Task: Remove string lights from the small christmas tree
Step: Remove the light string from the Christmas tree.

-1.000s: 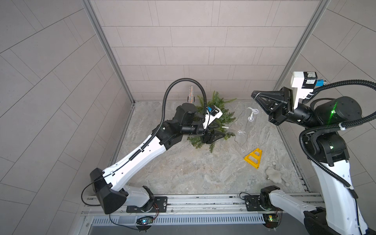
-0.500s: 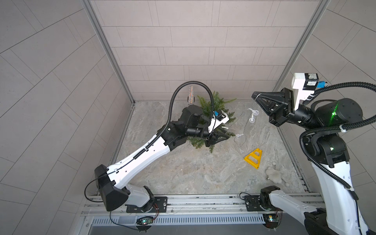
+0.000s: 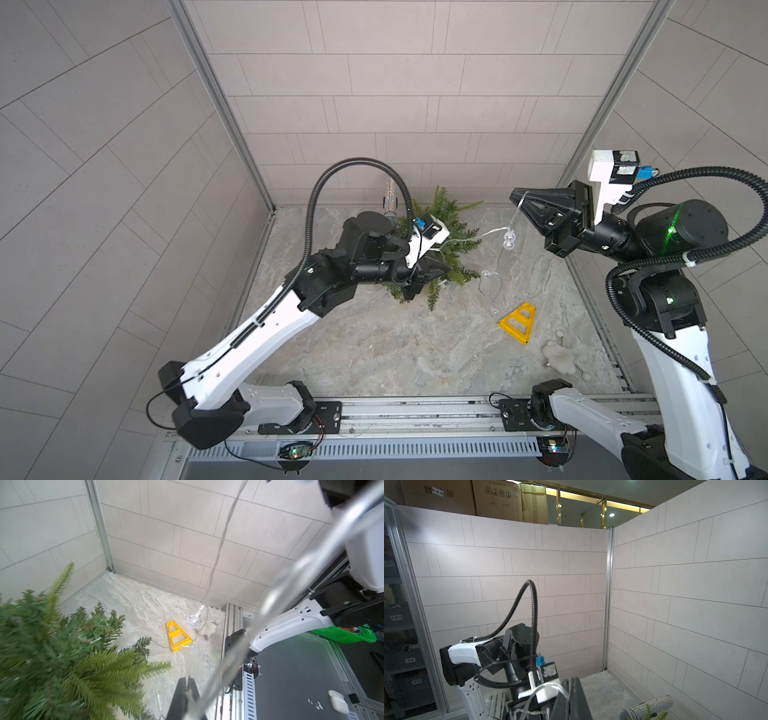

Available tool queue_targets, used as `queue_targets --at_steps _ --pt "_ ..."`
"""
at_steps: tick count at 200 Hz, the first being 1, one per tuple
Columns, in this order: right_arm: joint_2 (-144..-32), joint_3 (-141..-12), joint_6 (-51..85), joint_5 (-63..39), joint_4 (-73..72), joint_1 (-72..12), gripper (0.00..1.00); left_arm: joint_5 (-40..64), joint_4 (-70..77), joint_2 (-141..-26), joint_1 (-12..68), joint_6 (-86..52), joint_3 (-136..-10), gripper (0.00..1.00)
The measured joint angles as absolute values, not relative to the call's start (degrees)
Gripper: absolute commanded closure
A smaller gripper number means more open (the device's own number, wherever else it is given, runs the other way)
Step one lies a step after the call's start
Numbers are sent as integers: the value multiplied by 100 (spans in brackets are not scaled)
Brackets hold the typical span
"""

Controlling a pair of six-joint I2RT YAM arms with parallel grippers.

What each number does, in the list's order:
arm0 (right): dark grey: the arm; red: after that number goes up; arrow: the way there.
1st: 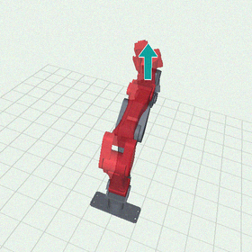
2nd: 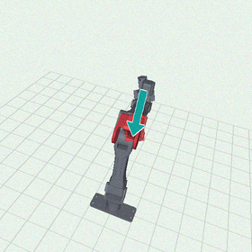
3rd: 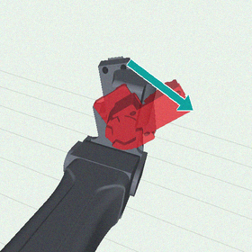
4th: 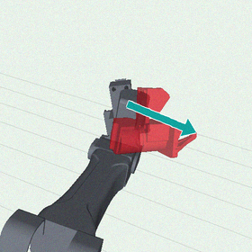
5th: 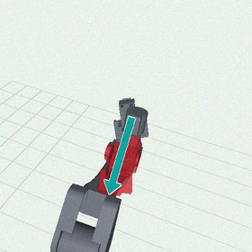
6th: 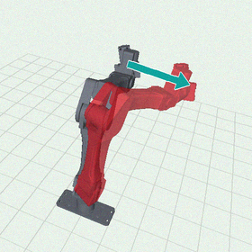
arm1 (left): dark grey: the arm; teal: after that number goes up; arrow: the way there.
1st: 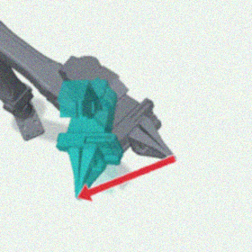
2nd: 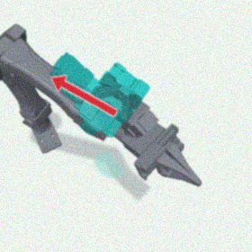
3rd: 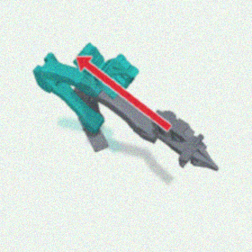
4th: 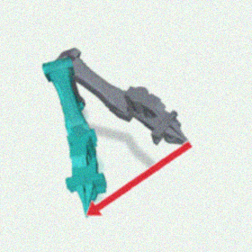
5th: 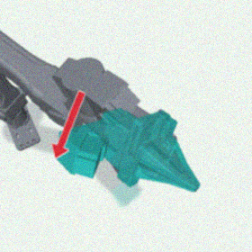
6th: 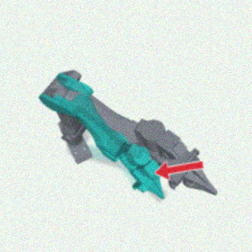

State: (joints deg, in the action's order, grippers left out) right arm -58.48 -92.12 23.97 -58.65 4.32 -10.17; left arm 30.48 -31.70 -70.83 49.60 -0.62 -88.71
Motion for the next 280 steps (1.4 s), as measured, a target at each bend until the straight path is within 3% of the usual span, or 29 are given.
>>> queue_targets --at_steps 77,99,112,169,234,280 --pt "-5859 -9139 2357 -5839 438 -1017 100 3280 -3767 -6517 5223 -628 -9061 100" --pt "-5795 -9037 2274 -5780 475 -1017 100 3573 -3483 -6525 5465 -738 -8619 95" --pt "-5714 -8917 2206 -5732 554 -1007 100 3647 -3293 -6689 5712 -698 -8392 90" --pt "-4934 -7712 1402 -5627 1072 -996 100 2766 -1942 -7098 6250 -303 -6766 49" --pt "-4954 -7120 213 -5916 1492 -978 100 1817 -1588 -5896 5590 -506 -6134 41" --pt "-4950 -6748 -692 -5916 1946 -969 100 2449 -1160 -5830 5378 -923 -6160 31"
